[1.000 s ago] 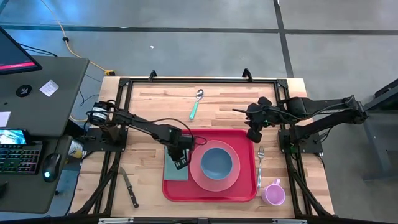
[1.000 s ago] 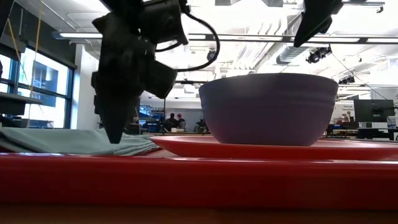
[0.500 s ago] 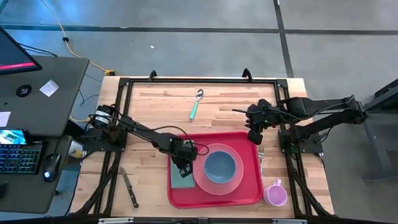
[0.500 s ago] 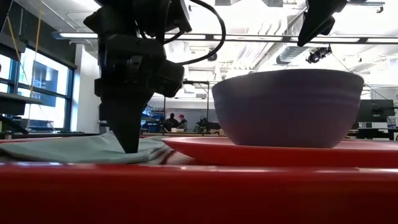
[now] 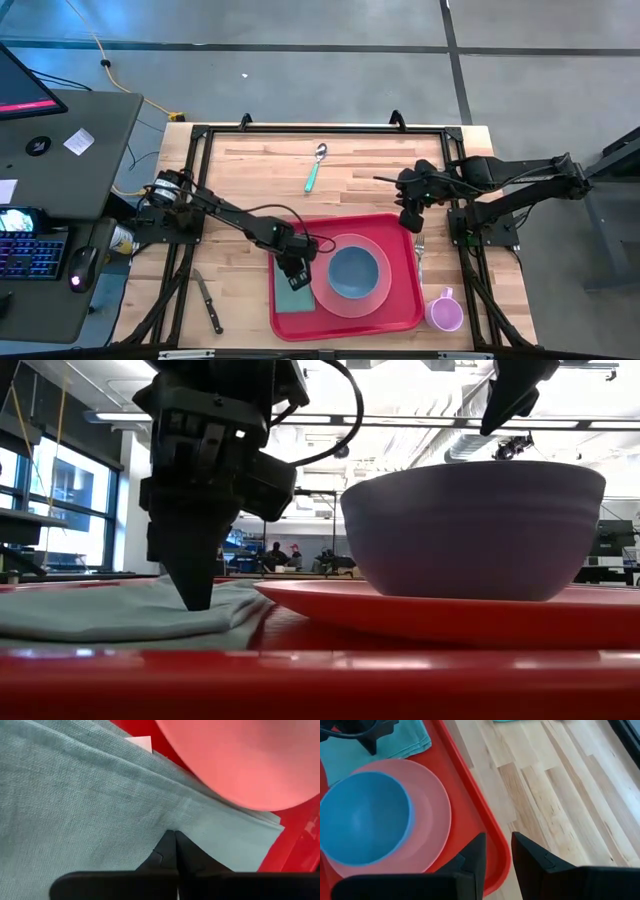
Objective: Set up tray
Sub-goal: Put the blue napkin on the left of the red tray, then adjust the pink plate on the red tray
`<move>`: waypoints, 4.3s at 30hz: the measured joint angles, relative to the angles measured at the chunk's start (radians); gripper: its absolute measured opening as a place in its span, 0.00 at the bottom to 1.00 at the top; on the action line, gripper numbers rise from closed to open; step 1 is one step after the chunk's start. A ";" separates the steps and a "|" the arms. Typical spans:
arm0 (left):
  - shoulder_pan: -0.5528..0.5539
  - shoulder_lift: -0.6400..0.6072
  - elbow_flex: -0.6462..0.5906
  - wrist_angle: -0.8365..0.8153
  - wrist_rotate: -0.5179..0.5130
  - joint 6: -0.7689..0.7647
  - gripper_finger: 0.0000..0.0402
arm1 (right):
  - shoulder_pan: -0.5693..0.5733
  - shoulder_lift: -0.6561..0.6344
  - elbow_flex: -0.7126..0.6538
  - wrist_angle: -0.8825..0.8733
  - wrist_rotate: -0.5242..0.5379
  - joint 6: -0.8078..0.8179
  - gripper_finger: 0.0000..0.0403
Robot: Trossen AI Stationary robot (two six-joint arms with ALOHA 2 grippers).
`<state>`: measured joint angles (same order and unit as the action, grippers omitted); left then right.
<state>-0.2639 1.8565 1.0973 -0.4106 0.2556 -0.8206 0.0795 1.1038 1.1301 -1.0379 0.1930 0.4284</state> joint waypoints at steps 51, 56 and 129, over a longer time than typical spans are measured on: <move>-0.072 -0.002 0.001 0.182 -0.036 -0.207 0.15 | 0.029 0.003 -0.795 1.034 -0.438 0.471 0.30; -0.047 -0.011 0.002 0.175 0.073 -0.216 0.15 | 0.113 0.004 -0.795 1.029 -0.397 0.464 0.29; -0.044 -0.183 0.033 -0.183 -0.082 -0.036 0.15 | 0.207 0.242 -0.732 1.076 -0.457 0.813 0.25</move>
<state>-0.3080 1.6730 1.1308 -0.5934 0.1733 -0.8562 0.2863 1.3457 0.3981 0.0384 -0.2635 1.2415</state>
